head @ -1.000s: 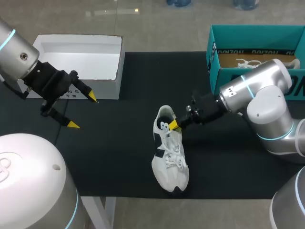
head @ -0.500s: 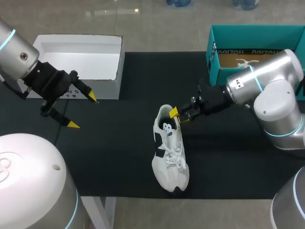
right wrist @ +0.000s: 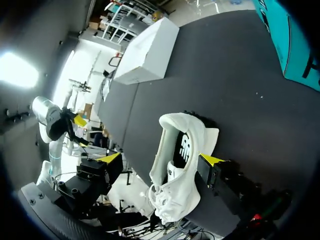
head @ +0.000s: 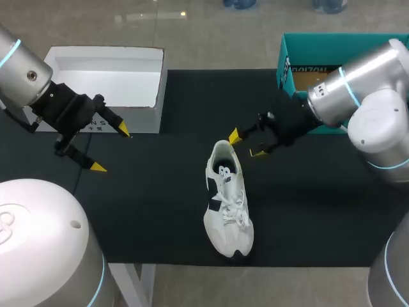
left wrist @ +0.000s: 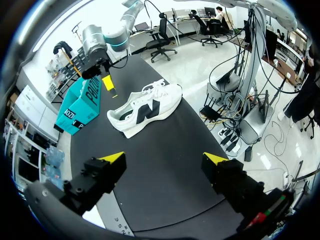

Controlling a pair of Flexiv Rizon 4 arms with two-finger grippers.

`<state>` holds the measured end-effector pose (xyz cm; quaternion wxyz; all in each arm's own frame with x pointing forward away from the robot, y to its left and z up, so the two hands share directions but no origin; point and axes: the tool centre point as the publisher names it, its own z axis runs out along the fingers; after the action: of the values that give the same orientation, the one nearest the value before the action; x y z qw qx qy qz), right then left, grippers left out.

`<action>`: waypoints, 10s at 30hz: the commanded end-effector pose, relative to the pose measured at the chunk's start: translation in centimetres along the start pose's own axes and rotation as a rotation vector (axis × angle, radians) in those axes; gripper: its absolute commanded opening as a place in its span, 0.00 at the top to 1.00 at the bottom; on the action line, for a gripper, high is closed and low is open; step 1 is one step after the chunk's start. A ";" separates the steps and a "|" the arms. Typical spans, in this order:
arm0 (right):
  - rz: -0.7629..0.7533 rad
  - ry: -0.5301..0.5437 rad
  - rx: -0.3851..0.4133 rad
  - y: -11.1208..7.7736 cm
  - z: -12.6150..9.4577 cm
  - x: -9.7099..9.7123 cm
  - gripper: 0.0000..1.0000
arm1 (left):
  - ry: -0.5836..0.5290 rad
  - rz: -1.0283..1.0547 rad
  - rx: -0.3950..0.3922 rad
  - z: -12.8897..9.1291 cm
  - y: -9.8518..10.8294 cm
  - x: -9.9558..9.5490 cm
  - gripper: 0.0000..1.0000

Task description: Take the shoe out of the shoebox, open the shoe tongue, remove and reinsert the insole, then place the shoe into the shoebox

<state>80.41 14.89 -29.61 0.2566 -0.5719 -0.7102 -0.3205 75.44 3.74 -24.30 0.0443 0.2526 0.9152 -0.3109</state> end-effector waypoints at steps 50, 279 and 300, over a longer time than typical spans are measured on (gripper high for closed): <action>0.291 -0.684 0.127 -0.7 6.6 -1.8 1.00 | 0.003 0.000 -0.003 0.0 0.0 0.0 0.00; -1.187 -0.479 0.305 -0.9 -0.6 -0.8 0.00 | 0.003 0.000 -0.003 0.0 0.0 0.0 0.00; -1.192 -0.438 0.504 4.5 1.3 -1.6 0.00 | 0.003 0.000 -0.003 0.0 0.0 0.0 0.00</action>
<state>84.65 14.27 -31.02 0.0109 -0.0546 -0.9872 -0.1497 75.43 3.73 -24.30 0.0443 0.2526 0.9152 -0.3109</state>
